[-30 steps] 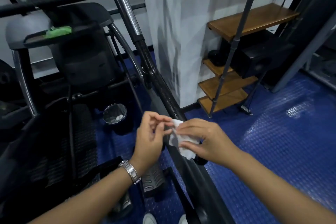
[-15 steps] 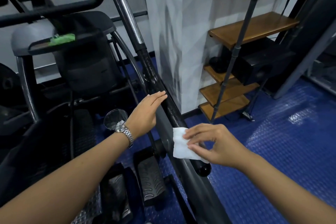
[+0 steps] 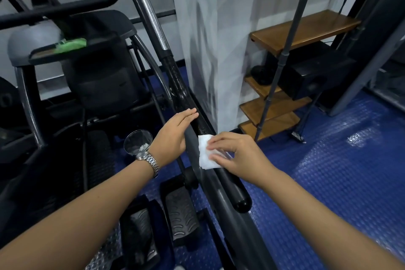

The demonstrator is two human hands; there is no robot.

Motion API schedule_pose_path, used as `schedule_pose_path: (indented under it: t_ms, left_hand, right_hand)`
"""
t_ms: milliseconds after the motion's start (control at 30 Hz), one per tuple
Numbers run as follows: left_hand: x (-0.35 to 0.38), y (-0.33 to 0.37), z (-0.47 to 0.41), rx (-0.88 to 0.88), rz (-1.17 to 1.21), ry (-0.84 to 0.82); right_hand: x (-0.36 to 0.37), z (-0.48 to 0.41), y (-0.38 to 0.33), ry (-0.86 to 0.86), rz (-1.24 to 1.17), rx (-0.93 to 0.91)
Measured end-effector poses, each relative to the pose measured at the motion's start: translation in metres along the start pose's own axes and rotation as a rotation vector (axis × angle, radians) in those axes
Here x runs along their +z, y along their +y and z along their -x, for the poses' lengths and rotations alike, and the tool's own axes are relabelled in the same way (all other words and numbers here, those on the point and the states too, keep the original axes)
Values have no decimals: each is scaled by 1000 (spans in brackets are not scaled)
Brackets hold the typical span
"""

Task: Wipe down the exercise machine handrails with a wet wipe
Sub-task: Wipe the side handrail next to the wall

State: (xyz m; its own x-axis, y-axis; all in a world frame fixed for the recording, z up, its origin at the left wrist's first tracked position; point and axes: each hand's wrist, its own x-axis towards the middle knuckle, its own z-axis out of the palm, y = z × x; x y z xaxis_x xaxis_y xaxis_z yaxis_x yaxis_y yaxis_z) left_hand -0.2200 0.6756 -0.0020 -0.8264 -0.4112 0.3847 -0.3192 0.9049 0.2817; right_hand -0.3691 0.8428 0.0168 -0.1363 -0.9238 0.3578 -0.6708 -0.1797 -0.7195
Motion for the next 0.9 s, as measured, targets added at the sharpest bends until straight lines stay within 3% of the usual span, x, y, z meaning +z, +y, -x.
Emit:
schedule_pose_path:
  t_ms: [233,567,733,900]
  left_hand:
    - [0,-2,-1,4,11,16]
    - [-4,-11,0,50,-41,-37]
    - [-4,-20,1,25,-82,-44]
    - [-5,-28,-6,-20,-149,-39]
  right_hand:
    - [-7,-1,5,45,-121,158]
    - [-1,-5,5,100,-113,282]
    - [11,-40,6,113,-34,261]
    - [3,-20,7,40,39,213]
